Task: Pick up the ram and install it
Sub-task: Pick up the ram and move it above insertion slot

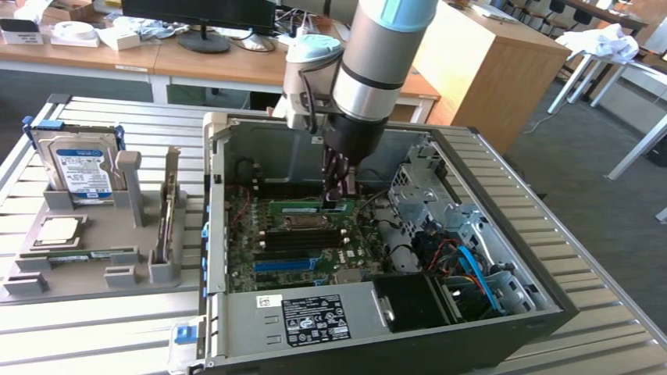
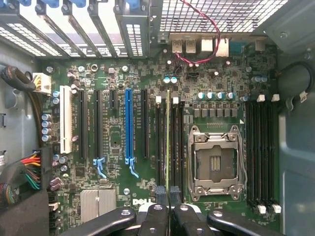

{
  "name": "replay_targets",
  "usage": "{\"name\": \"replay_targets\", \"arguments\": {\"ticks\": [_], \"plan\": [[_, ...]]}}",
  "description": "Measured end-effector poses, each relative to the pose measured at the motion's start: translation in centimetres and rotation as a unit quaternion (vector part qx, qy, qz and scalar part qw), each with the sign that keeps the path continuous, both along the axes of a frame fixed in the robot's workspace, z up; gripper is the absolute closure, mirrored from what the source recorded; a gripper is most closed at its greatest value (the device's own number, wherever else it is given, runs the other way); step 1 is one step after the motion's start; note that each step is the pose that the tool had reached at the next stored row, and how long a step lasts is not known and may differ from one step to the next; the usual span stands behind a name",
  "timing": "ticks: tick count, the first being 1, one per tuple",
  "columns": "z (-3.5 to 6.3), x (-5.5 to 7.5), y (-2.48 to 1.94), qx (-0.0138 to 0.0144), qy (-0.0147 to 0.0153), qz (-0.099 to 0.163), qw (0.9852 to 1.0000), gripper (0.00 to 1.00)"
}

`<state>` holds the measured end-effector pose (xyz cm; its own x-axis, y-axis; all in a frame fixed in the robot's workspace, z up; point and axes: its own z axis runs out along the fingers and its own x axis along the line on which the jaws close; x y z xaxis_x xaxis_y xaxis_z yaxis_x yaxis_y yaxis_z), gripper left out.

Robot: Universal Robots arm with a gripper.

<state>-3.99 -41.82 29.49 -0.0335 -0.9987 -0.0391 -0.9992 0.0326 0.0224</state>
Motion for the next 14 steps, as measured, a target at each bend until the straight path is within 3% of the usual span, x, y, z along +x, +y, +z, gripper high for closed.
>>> {"name": "replay_targets", "arguments": {"ticks": [8,14], "plan": [[-0.05,0.11,0.01,0.0,-0.0001,0.0,1.0,0.88],[-0.71,0.11,0.0,0.0,-0.0002,0.0,1.0,0.88]]}}
